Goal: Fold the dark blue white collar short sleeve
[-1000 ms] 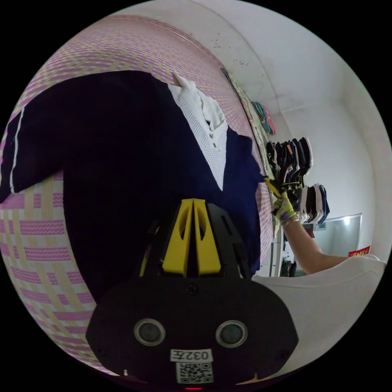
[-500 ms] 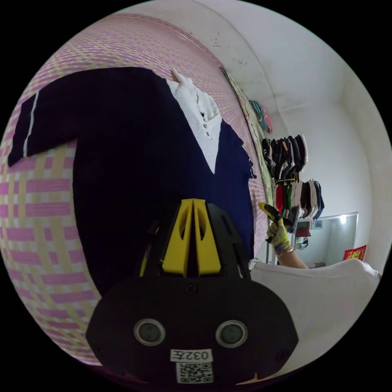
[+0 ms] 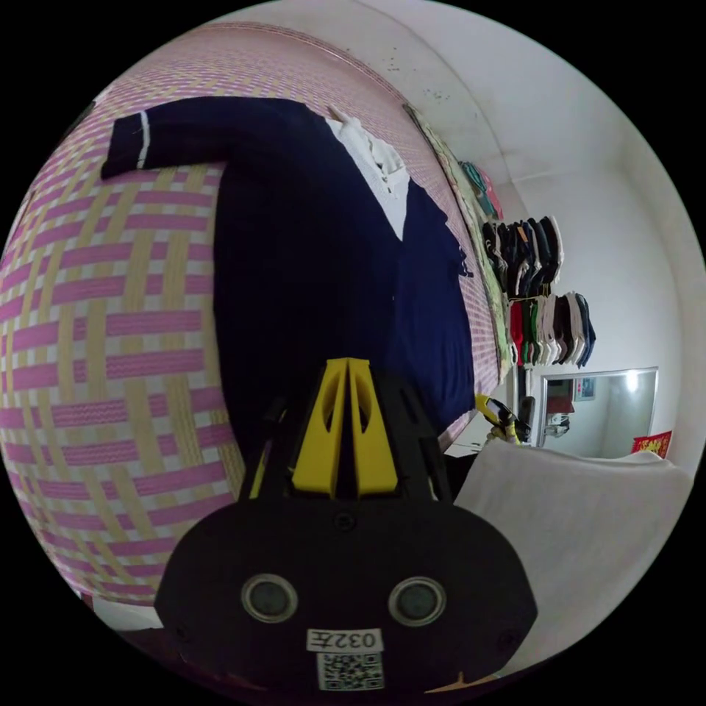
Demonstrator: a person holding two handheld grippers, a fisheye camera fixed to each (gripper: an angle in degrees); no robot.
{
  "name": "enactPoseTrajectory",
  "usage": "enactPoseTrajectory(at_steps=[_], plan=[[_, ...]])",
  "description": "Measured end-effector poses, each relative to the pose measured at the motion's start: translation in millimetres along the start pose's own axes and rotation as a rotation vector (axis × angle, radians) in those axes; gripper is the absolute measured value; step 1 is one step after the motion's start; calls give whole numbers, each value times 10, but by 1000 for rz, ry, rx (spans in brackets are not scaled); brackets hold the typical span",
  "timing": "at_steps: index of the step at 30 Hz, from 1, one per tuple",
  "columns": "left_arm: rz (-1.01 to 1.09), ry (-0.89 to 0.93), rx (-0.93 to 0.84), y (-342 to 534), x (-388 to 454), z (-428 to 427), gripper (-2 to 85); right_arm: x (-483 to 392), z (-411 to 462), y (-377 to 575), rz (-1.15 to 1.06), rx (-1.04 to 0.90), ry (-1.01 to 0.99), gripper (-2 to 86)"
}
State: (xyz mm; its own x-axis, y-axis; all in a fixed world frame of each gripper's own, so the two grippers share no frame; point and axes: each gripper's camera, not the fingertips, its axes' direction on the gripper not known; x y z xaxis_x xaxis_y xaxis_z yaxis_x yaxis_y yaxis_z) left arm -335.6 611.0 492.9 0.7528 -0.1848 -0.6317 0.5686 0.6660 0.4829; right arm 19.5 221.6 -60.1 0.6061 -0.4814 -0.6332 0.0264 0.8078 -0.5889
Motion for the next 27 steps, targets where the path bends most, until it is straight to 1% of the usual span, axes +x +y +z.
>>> enactPoseTrajectory(at_steps=[3, 7, 12, 16, 18, 19, 20, 22, 23, 25, 26, 27], plan=[[4, -35, -24, 35, 100, 7, -9, -62, 85, 39, -34, -37, -19, 64], [-23, -24, 7, 60, 250, -23, -9, -136, 194, 23, -77, -118, 14, 8], [-46, -46, -2, 73, 474, -54, -9, -96, -22, 113, -101, -92, 95, -6], [-25, -97, -87, 63, 782, -16, -9, 136, -259, 249, -57, -80, 62, -8], [-51, -139, -98, 5, 921, -30, -9, 180, -289, 284, -64, -91, 34, -8], [-37, -177, -73, -76, 1094, -60, -8, 180, -297, 299, -71, -91, 11, -8], [-8, -183, -58, -138, 1214, -66, -8, 174, -296, 304, -73, -92, 3, -8], [150, -180, -46, -519, 1816, 68, -4, 117, -266, 315, -93, -111, -3, -7], [193, -175, -47, -636, 1987, 138, -3, 100, -254, 317, -100, -117, 3, -7], [353, -121, -76, -1142, 2690, 551, 19, 43, -194, 314, -127, -152, 35, -7], [382, -111, -91, -1264, 2855, 673, 28, 28, -189, 314, -136, -153, 35, -7], [449, -103, -121, -1507, 3208, 940, 45, 8, -183, 313, -145, -161, 30, -7]])
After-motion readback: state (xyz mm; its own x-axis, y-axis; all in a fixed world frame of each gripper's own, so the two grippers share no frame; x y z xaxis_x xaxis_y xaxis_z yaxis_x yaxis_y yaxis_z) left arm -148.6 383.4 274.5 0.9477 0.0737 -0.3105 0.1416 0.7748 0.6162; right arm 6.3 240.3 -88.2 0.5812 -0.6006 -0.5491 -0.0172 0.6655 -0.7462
